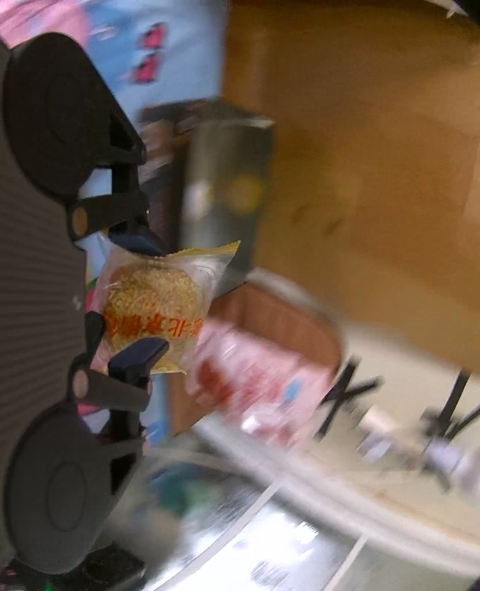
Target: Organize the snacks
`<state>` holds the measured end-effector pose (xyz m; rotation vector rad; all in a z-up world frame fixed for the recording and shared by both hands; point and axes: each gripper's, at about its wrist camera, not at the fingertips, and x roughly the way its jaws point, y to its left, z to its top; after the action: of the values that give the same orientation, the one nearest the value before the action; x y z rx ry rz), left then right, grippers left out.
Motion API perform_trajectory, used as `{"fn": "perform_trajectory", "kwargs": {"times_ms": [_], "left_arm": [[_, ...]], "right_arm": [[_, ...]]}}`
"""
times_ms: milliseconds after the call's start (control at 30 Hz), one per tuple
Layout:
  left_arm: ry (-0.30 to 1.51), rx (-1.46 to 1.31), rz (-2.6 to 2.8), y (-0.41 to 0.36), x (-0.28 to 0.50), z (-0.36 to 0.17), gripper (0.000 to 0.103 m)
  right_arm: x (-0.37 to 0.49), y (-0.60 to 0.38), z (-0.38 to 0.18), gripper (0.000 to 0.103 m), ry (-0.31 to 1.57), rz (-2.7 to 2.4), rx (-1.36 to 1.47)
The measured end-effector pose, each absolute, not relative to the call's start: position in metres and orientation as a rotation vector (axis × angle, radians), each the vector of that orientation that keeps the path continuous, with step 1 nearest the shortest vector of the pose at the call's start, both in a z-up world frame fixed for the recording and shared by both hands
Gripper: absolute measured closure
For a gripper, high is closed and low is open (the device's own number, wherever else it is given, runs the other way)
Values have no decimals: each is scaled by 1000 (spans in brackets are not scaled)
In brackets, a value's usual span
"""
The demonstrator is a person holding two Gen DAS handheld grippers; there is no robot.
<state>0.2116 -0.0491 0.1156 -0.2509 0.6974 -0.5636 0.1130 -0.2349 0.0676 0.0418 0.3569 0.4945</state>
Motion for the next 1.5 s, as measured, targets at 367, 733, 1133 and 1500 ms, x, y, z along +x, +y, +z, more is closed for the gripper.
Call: {"fn": "perform_trajectory", "kwargs": {"times_ms": [367, 733, 1133, 1500], "left_arm": [[672, -335, -312, 20, 288, 85, 36], [759, -347, -355, 14, 279, 64, 36], [803, -123, -413, -33, 186, 42, 43], [743, -160, -463, 12, 72, 59, 36]], "right_arm": [[220, -250, 61, 42, 405, 373, 123], [210, -266, 34, 41, 503, 277, 63], [175, -251, 9, 62, 739, 438, 254], [53, -233, 12, 51, 689, 520, 146]]}}
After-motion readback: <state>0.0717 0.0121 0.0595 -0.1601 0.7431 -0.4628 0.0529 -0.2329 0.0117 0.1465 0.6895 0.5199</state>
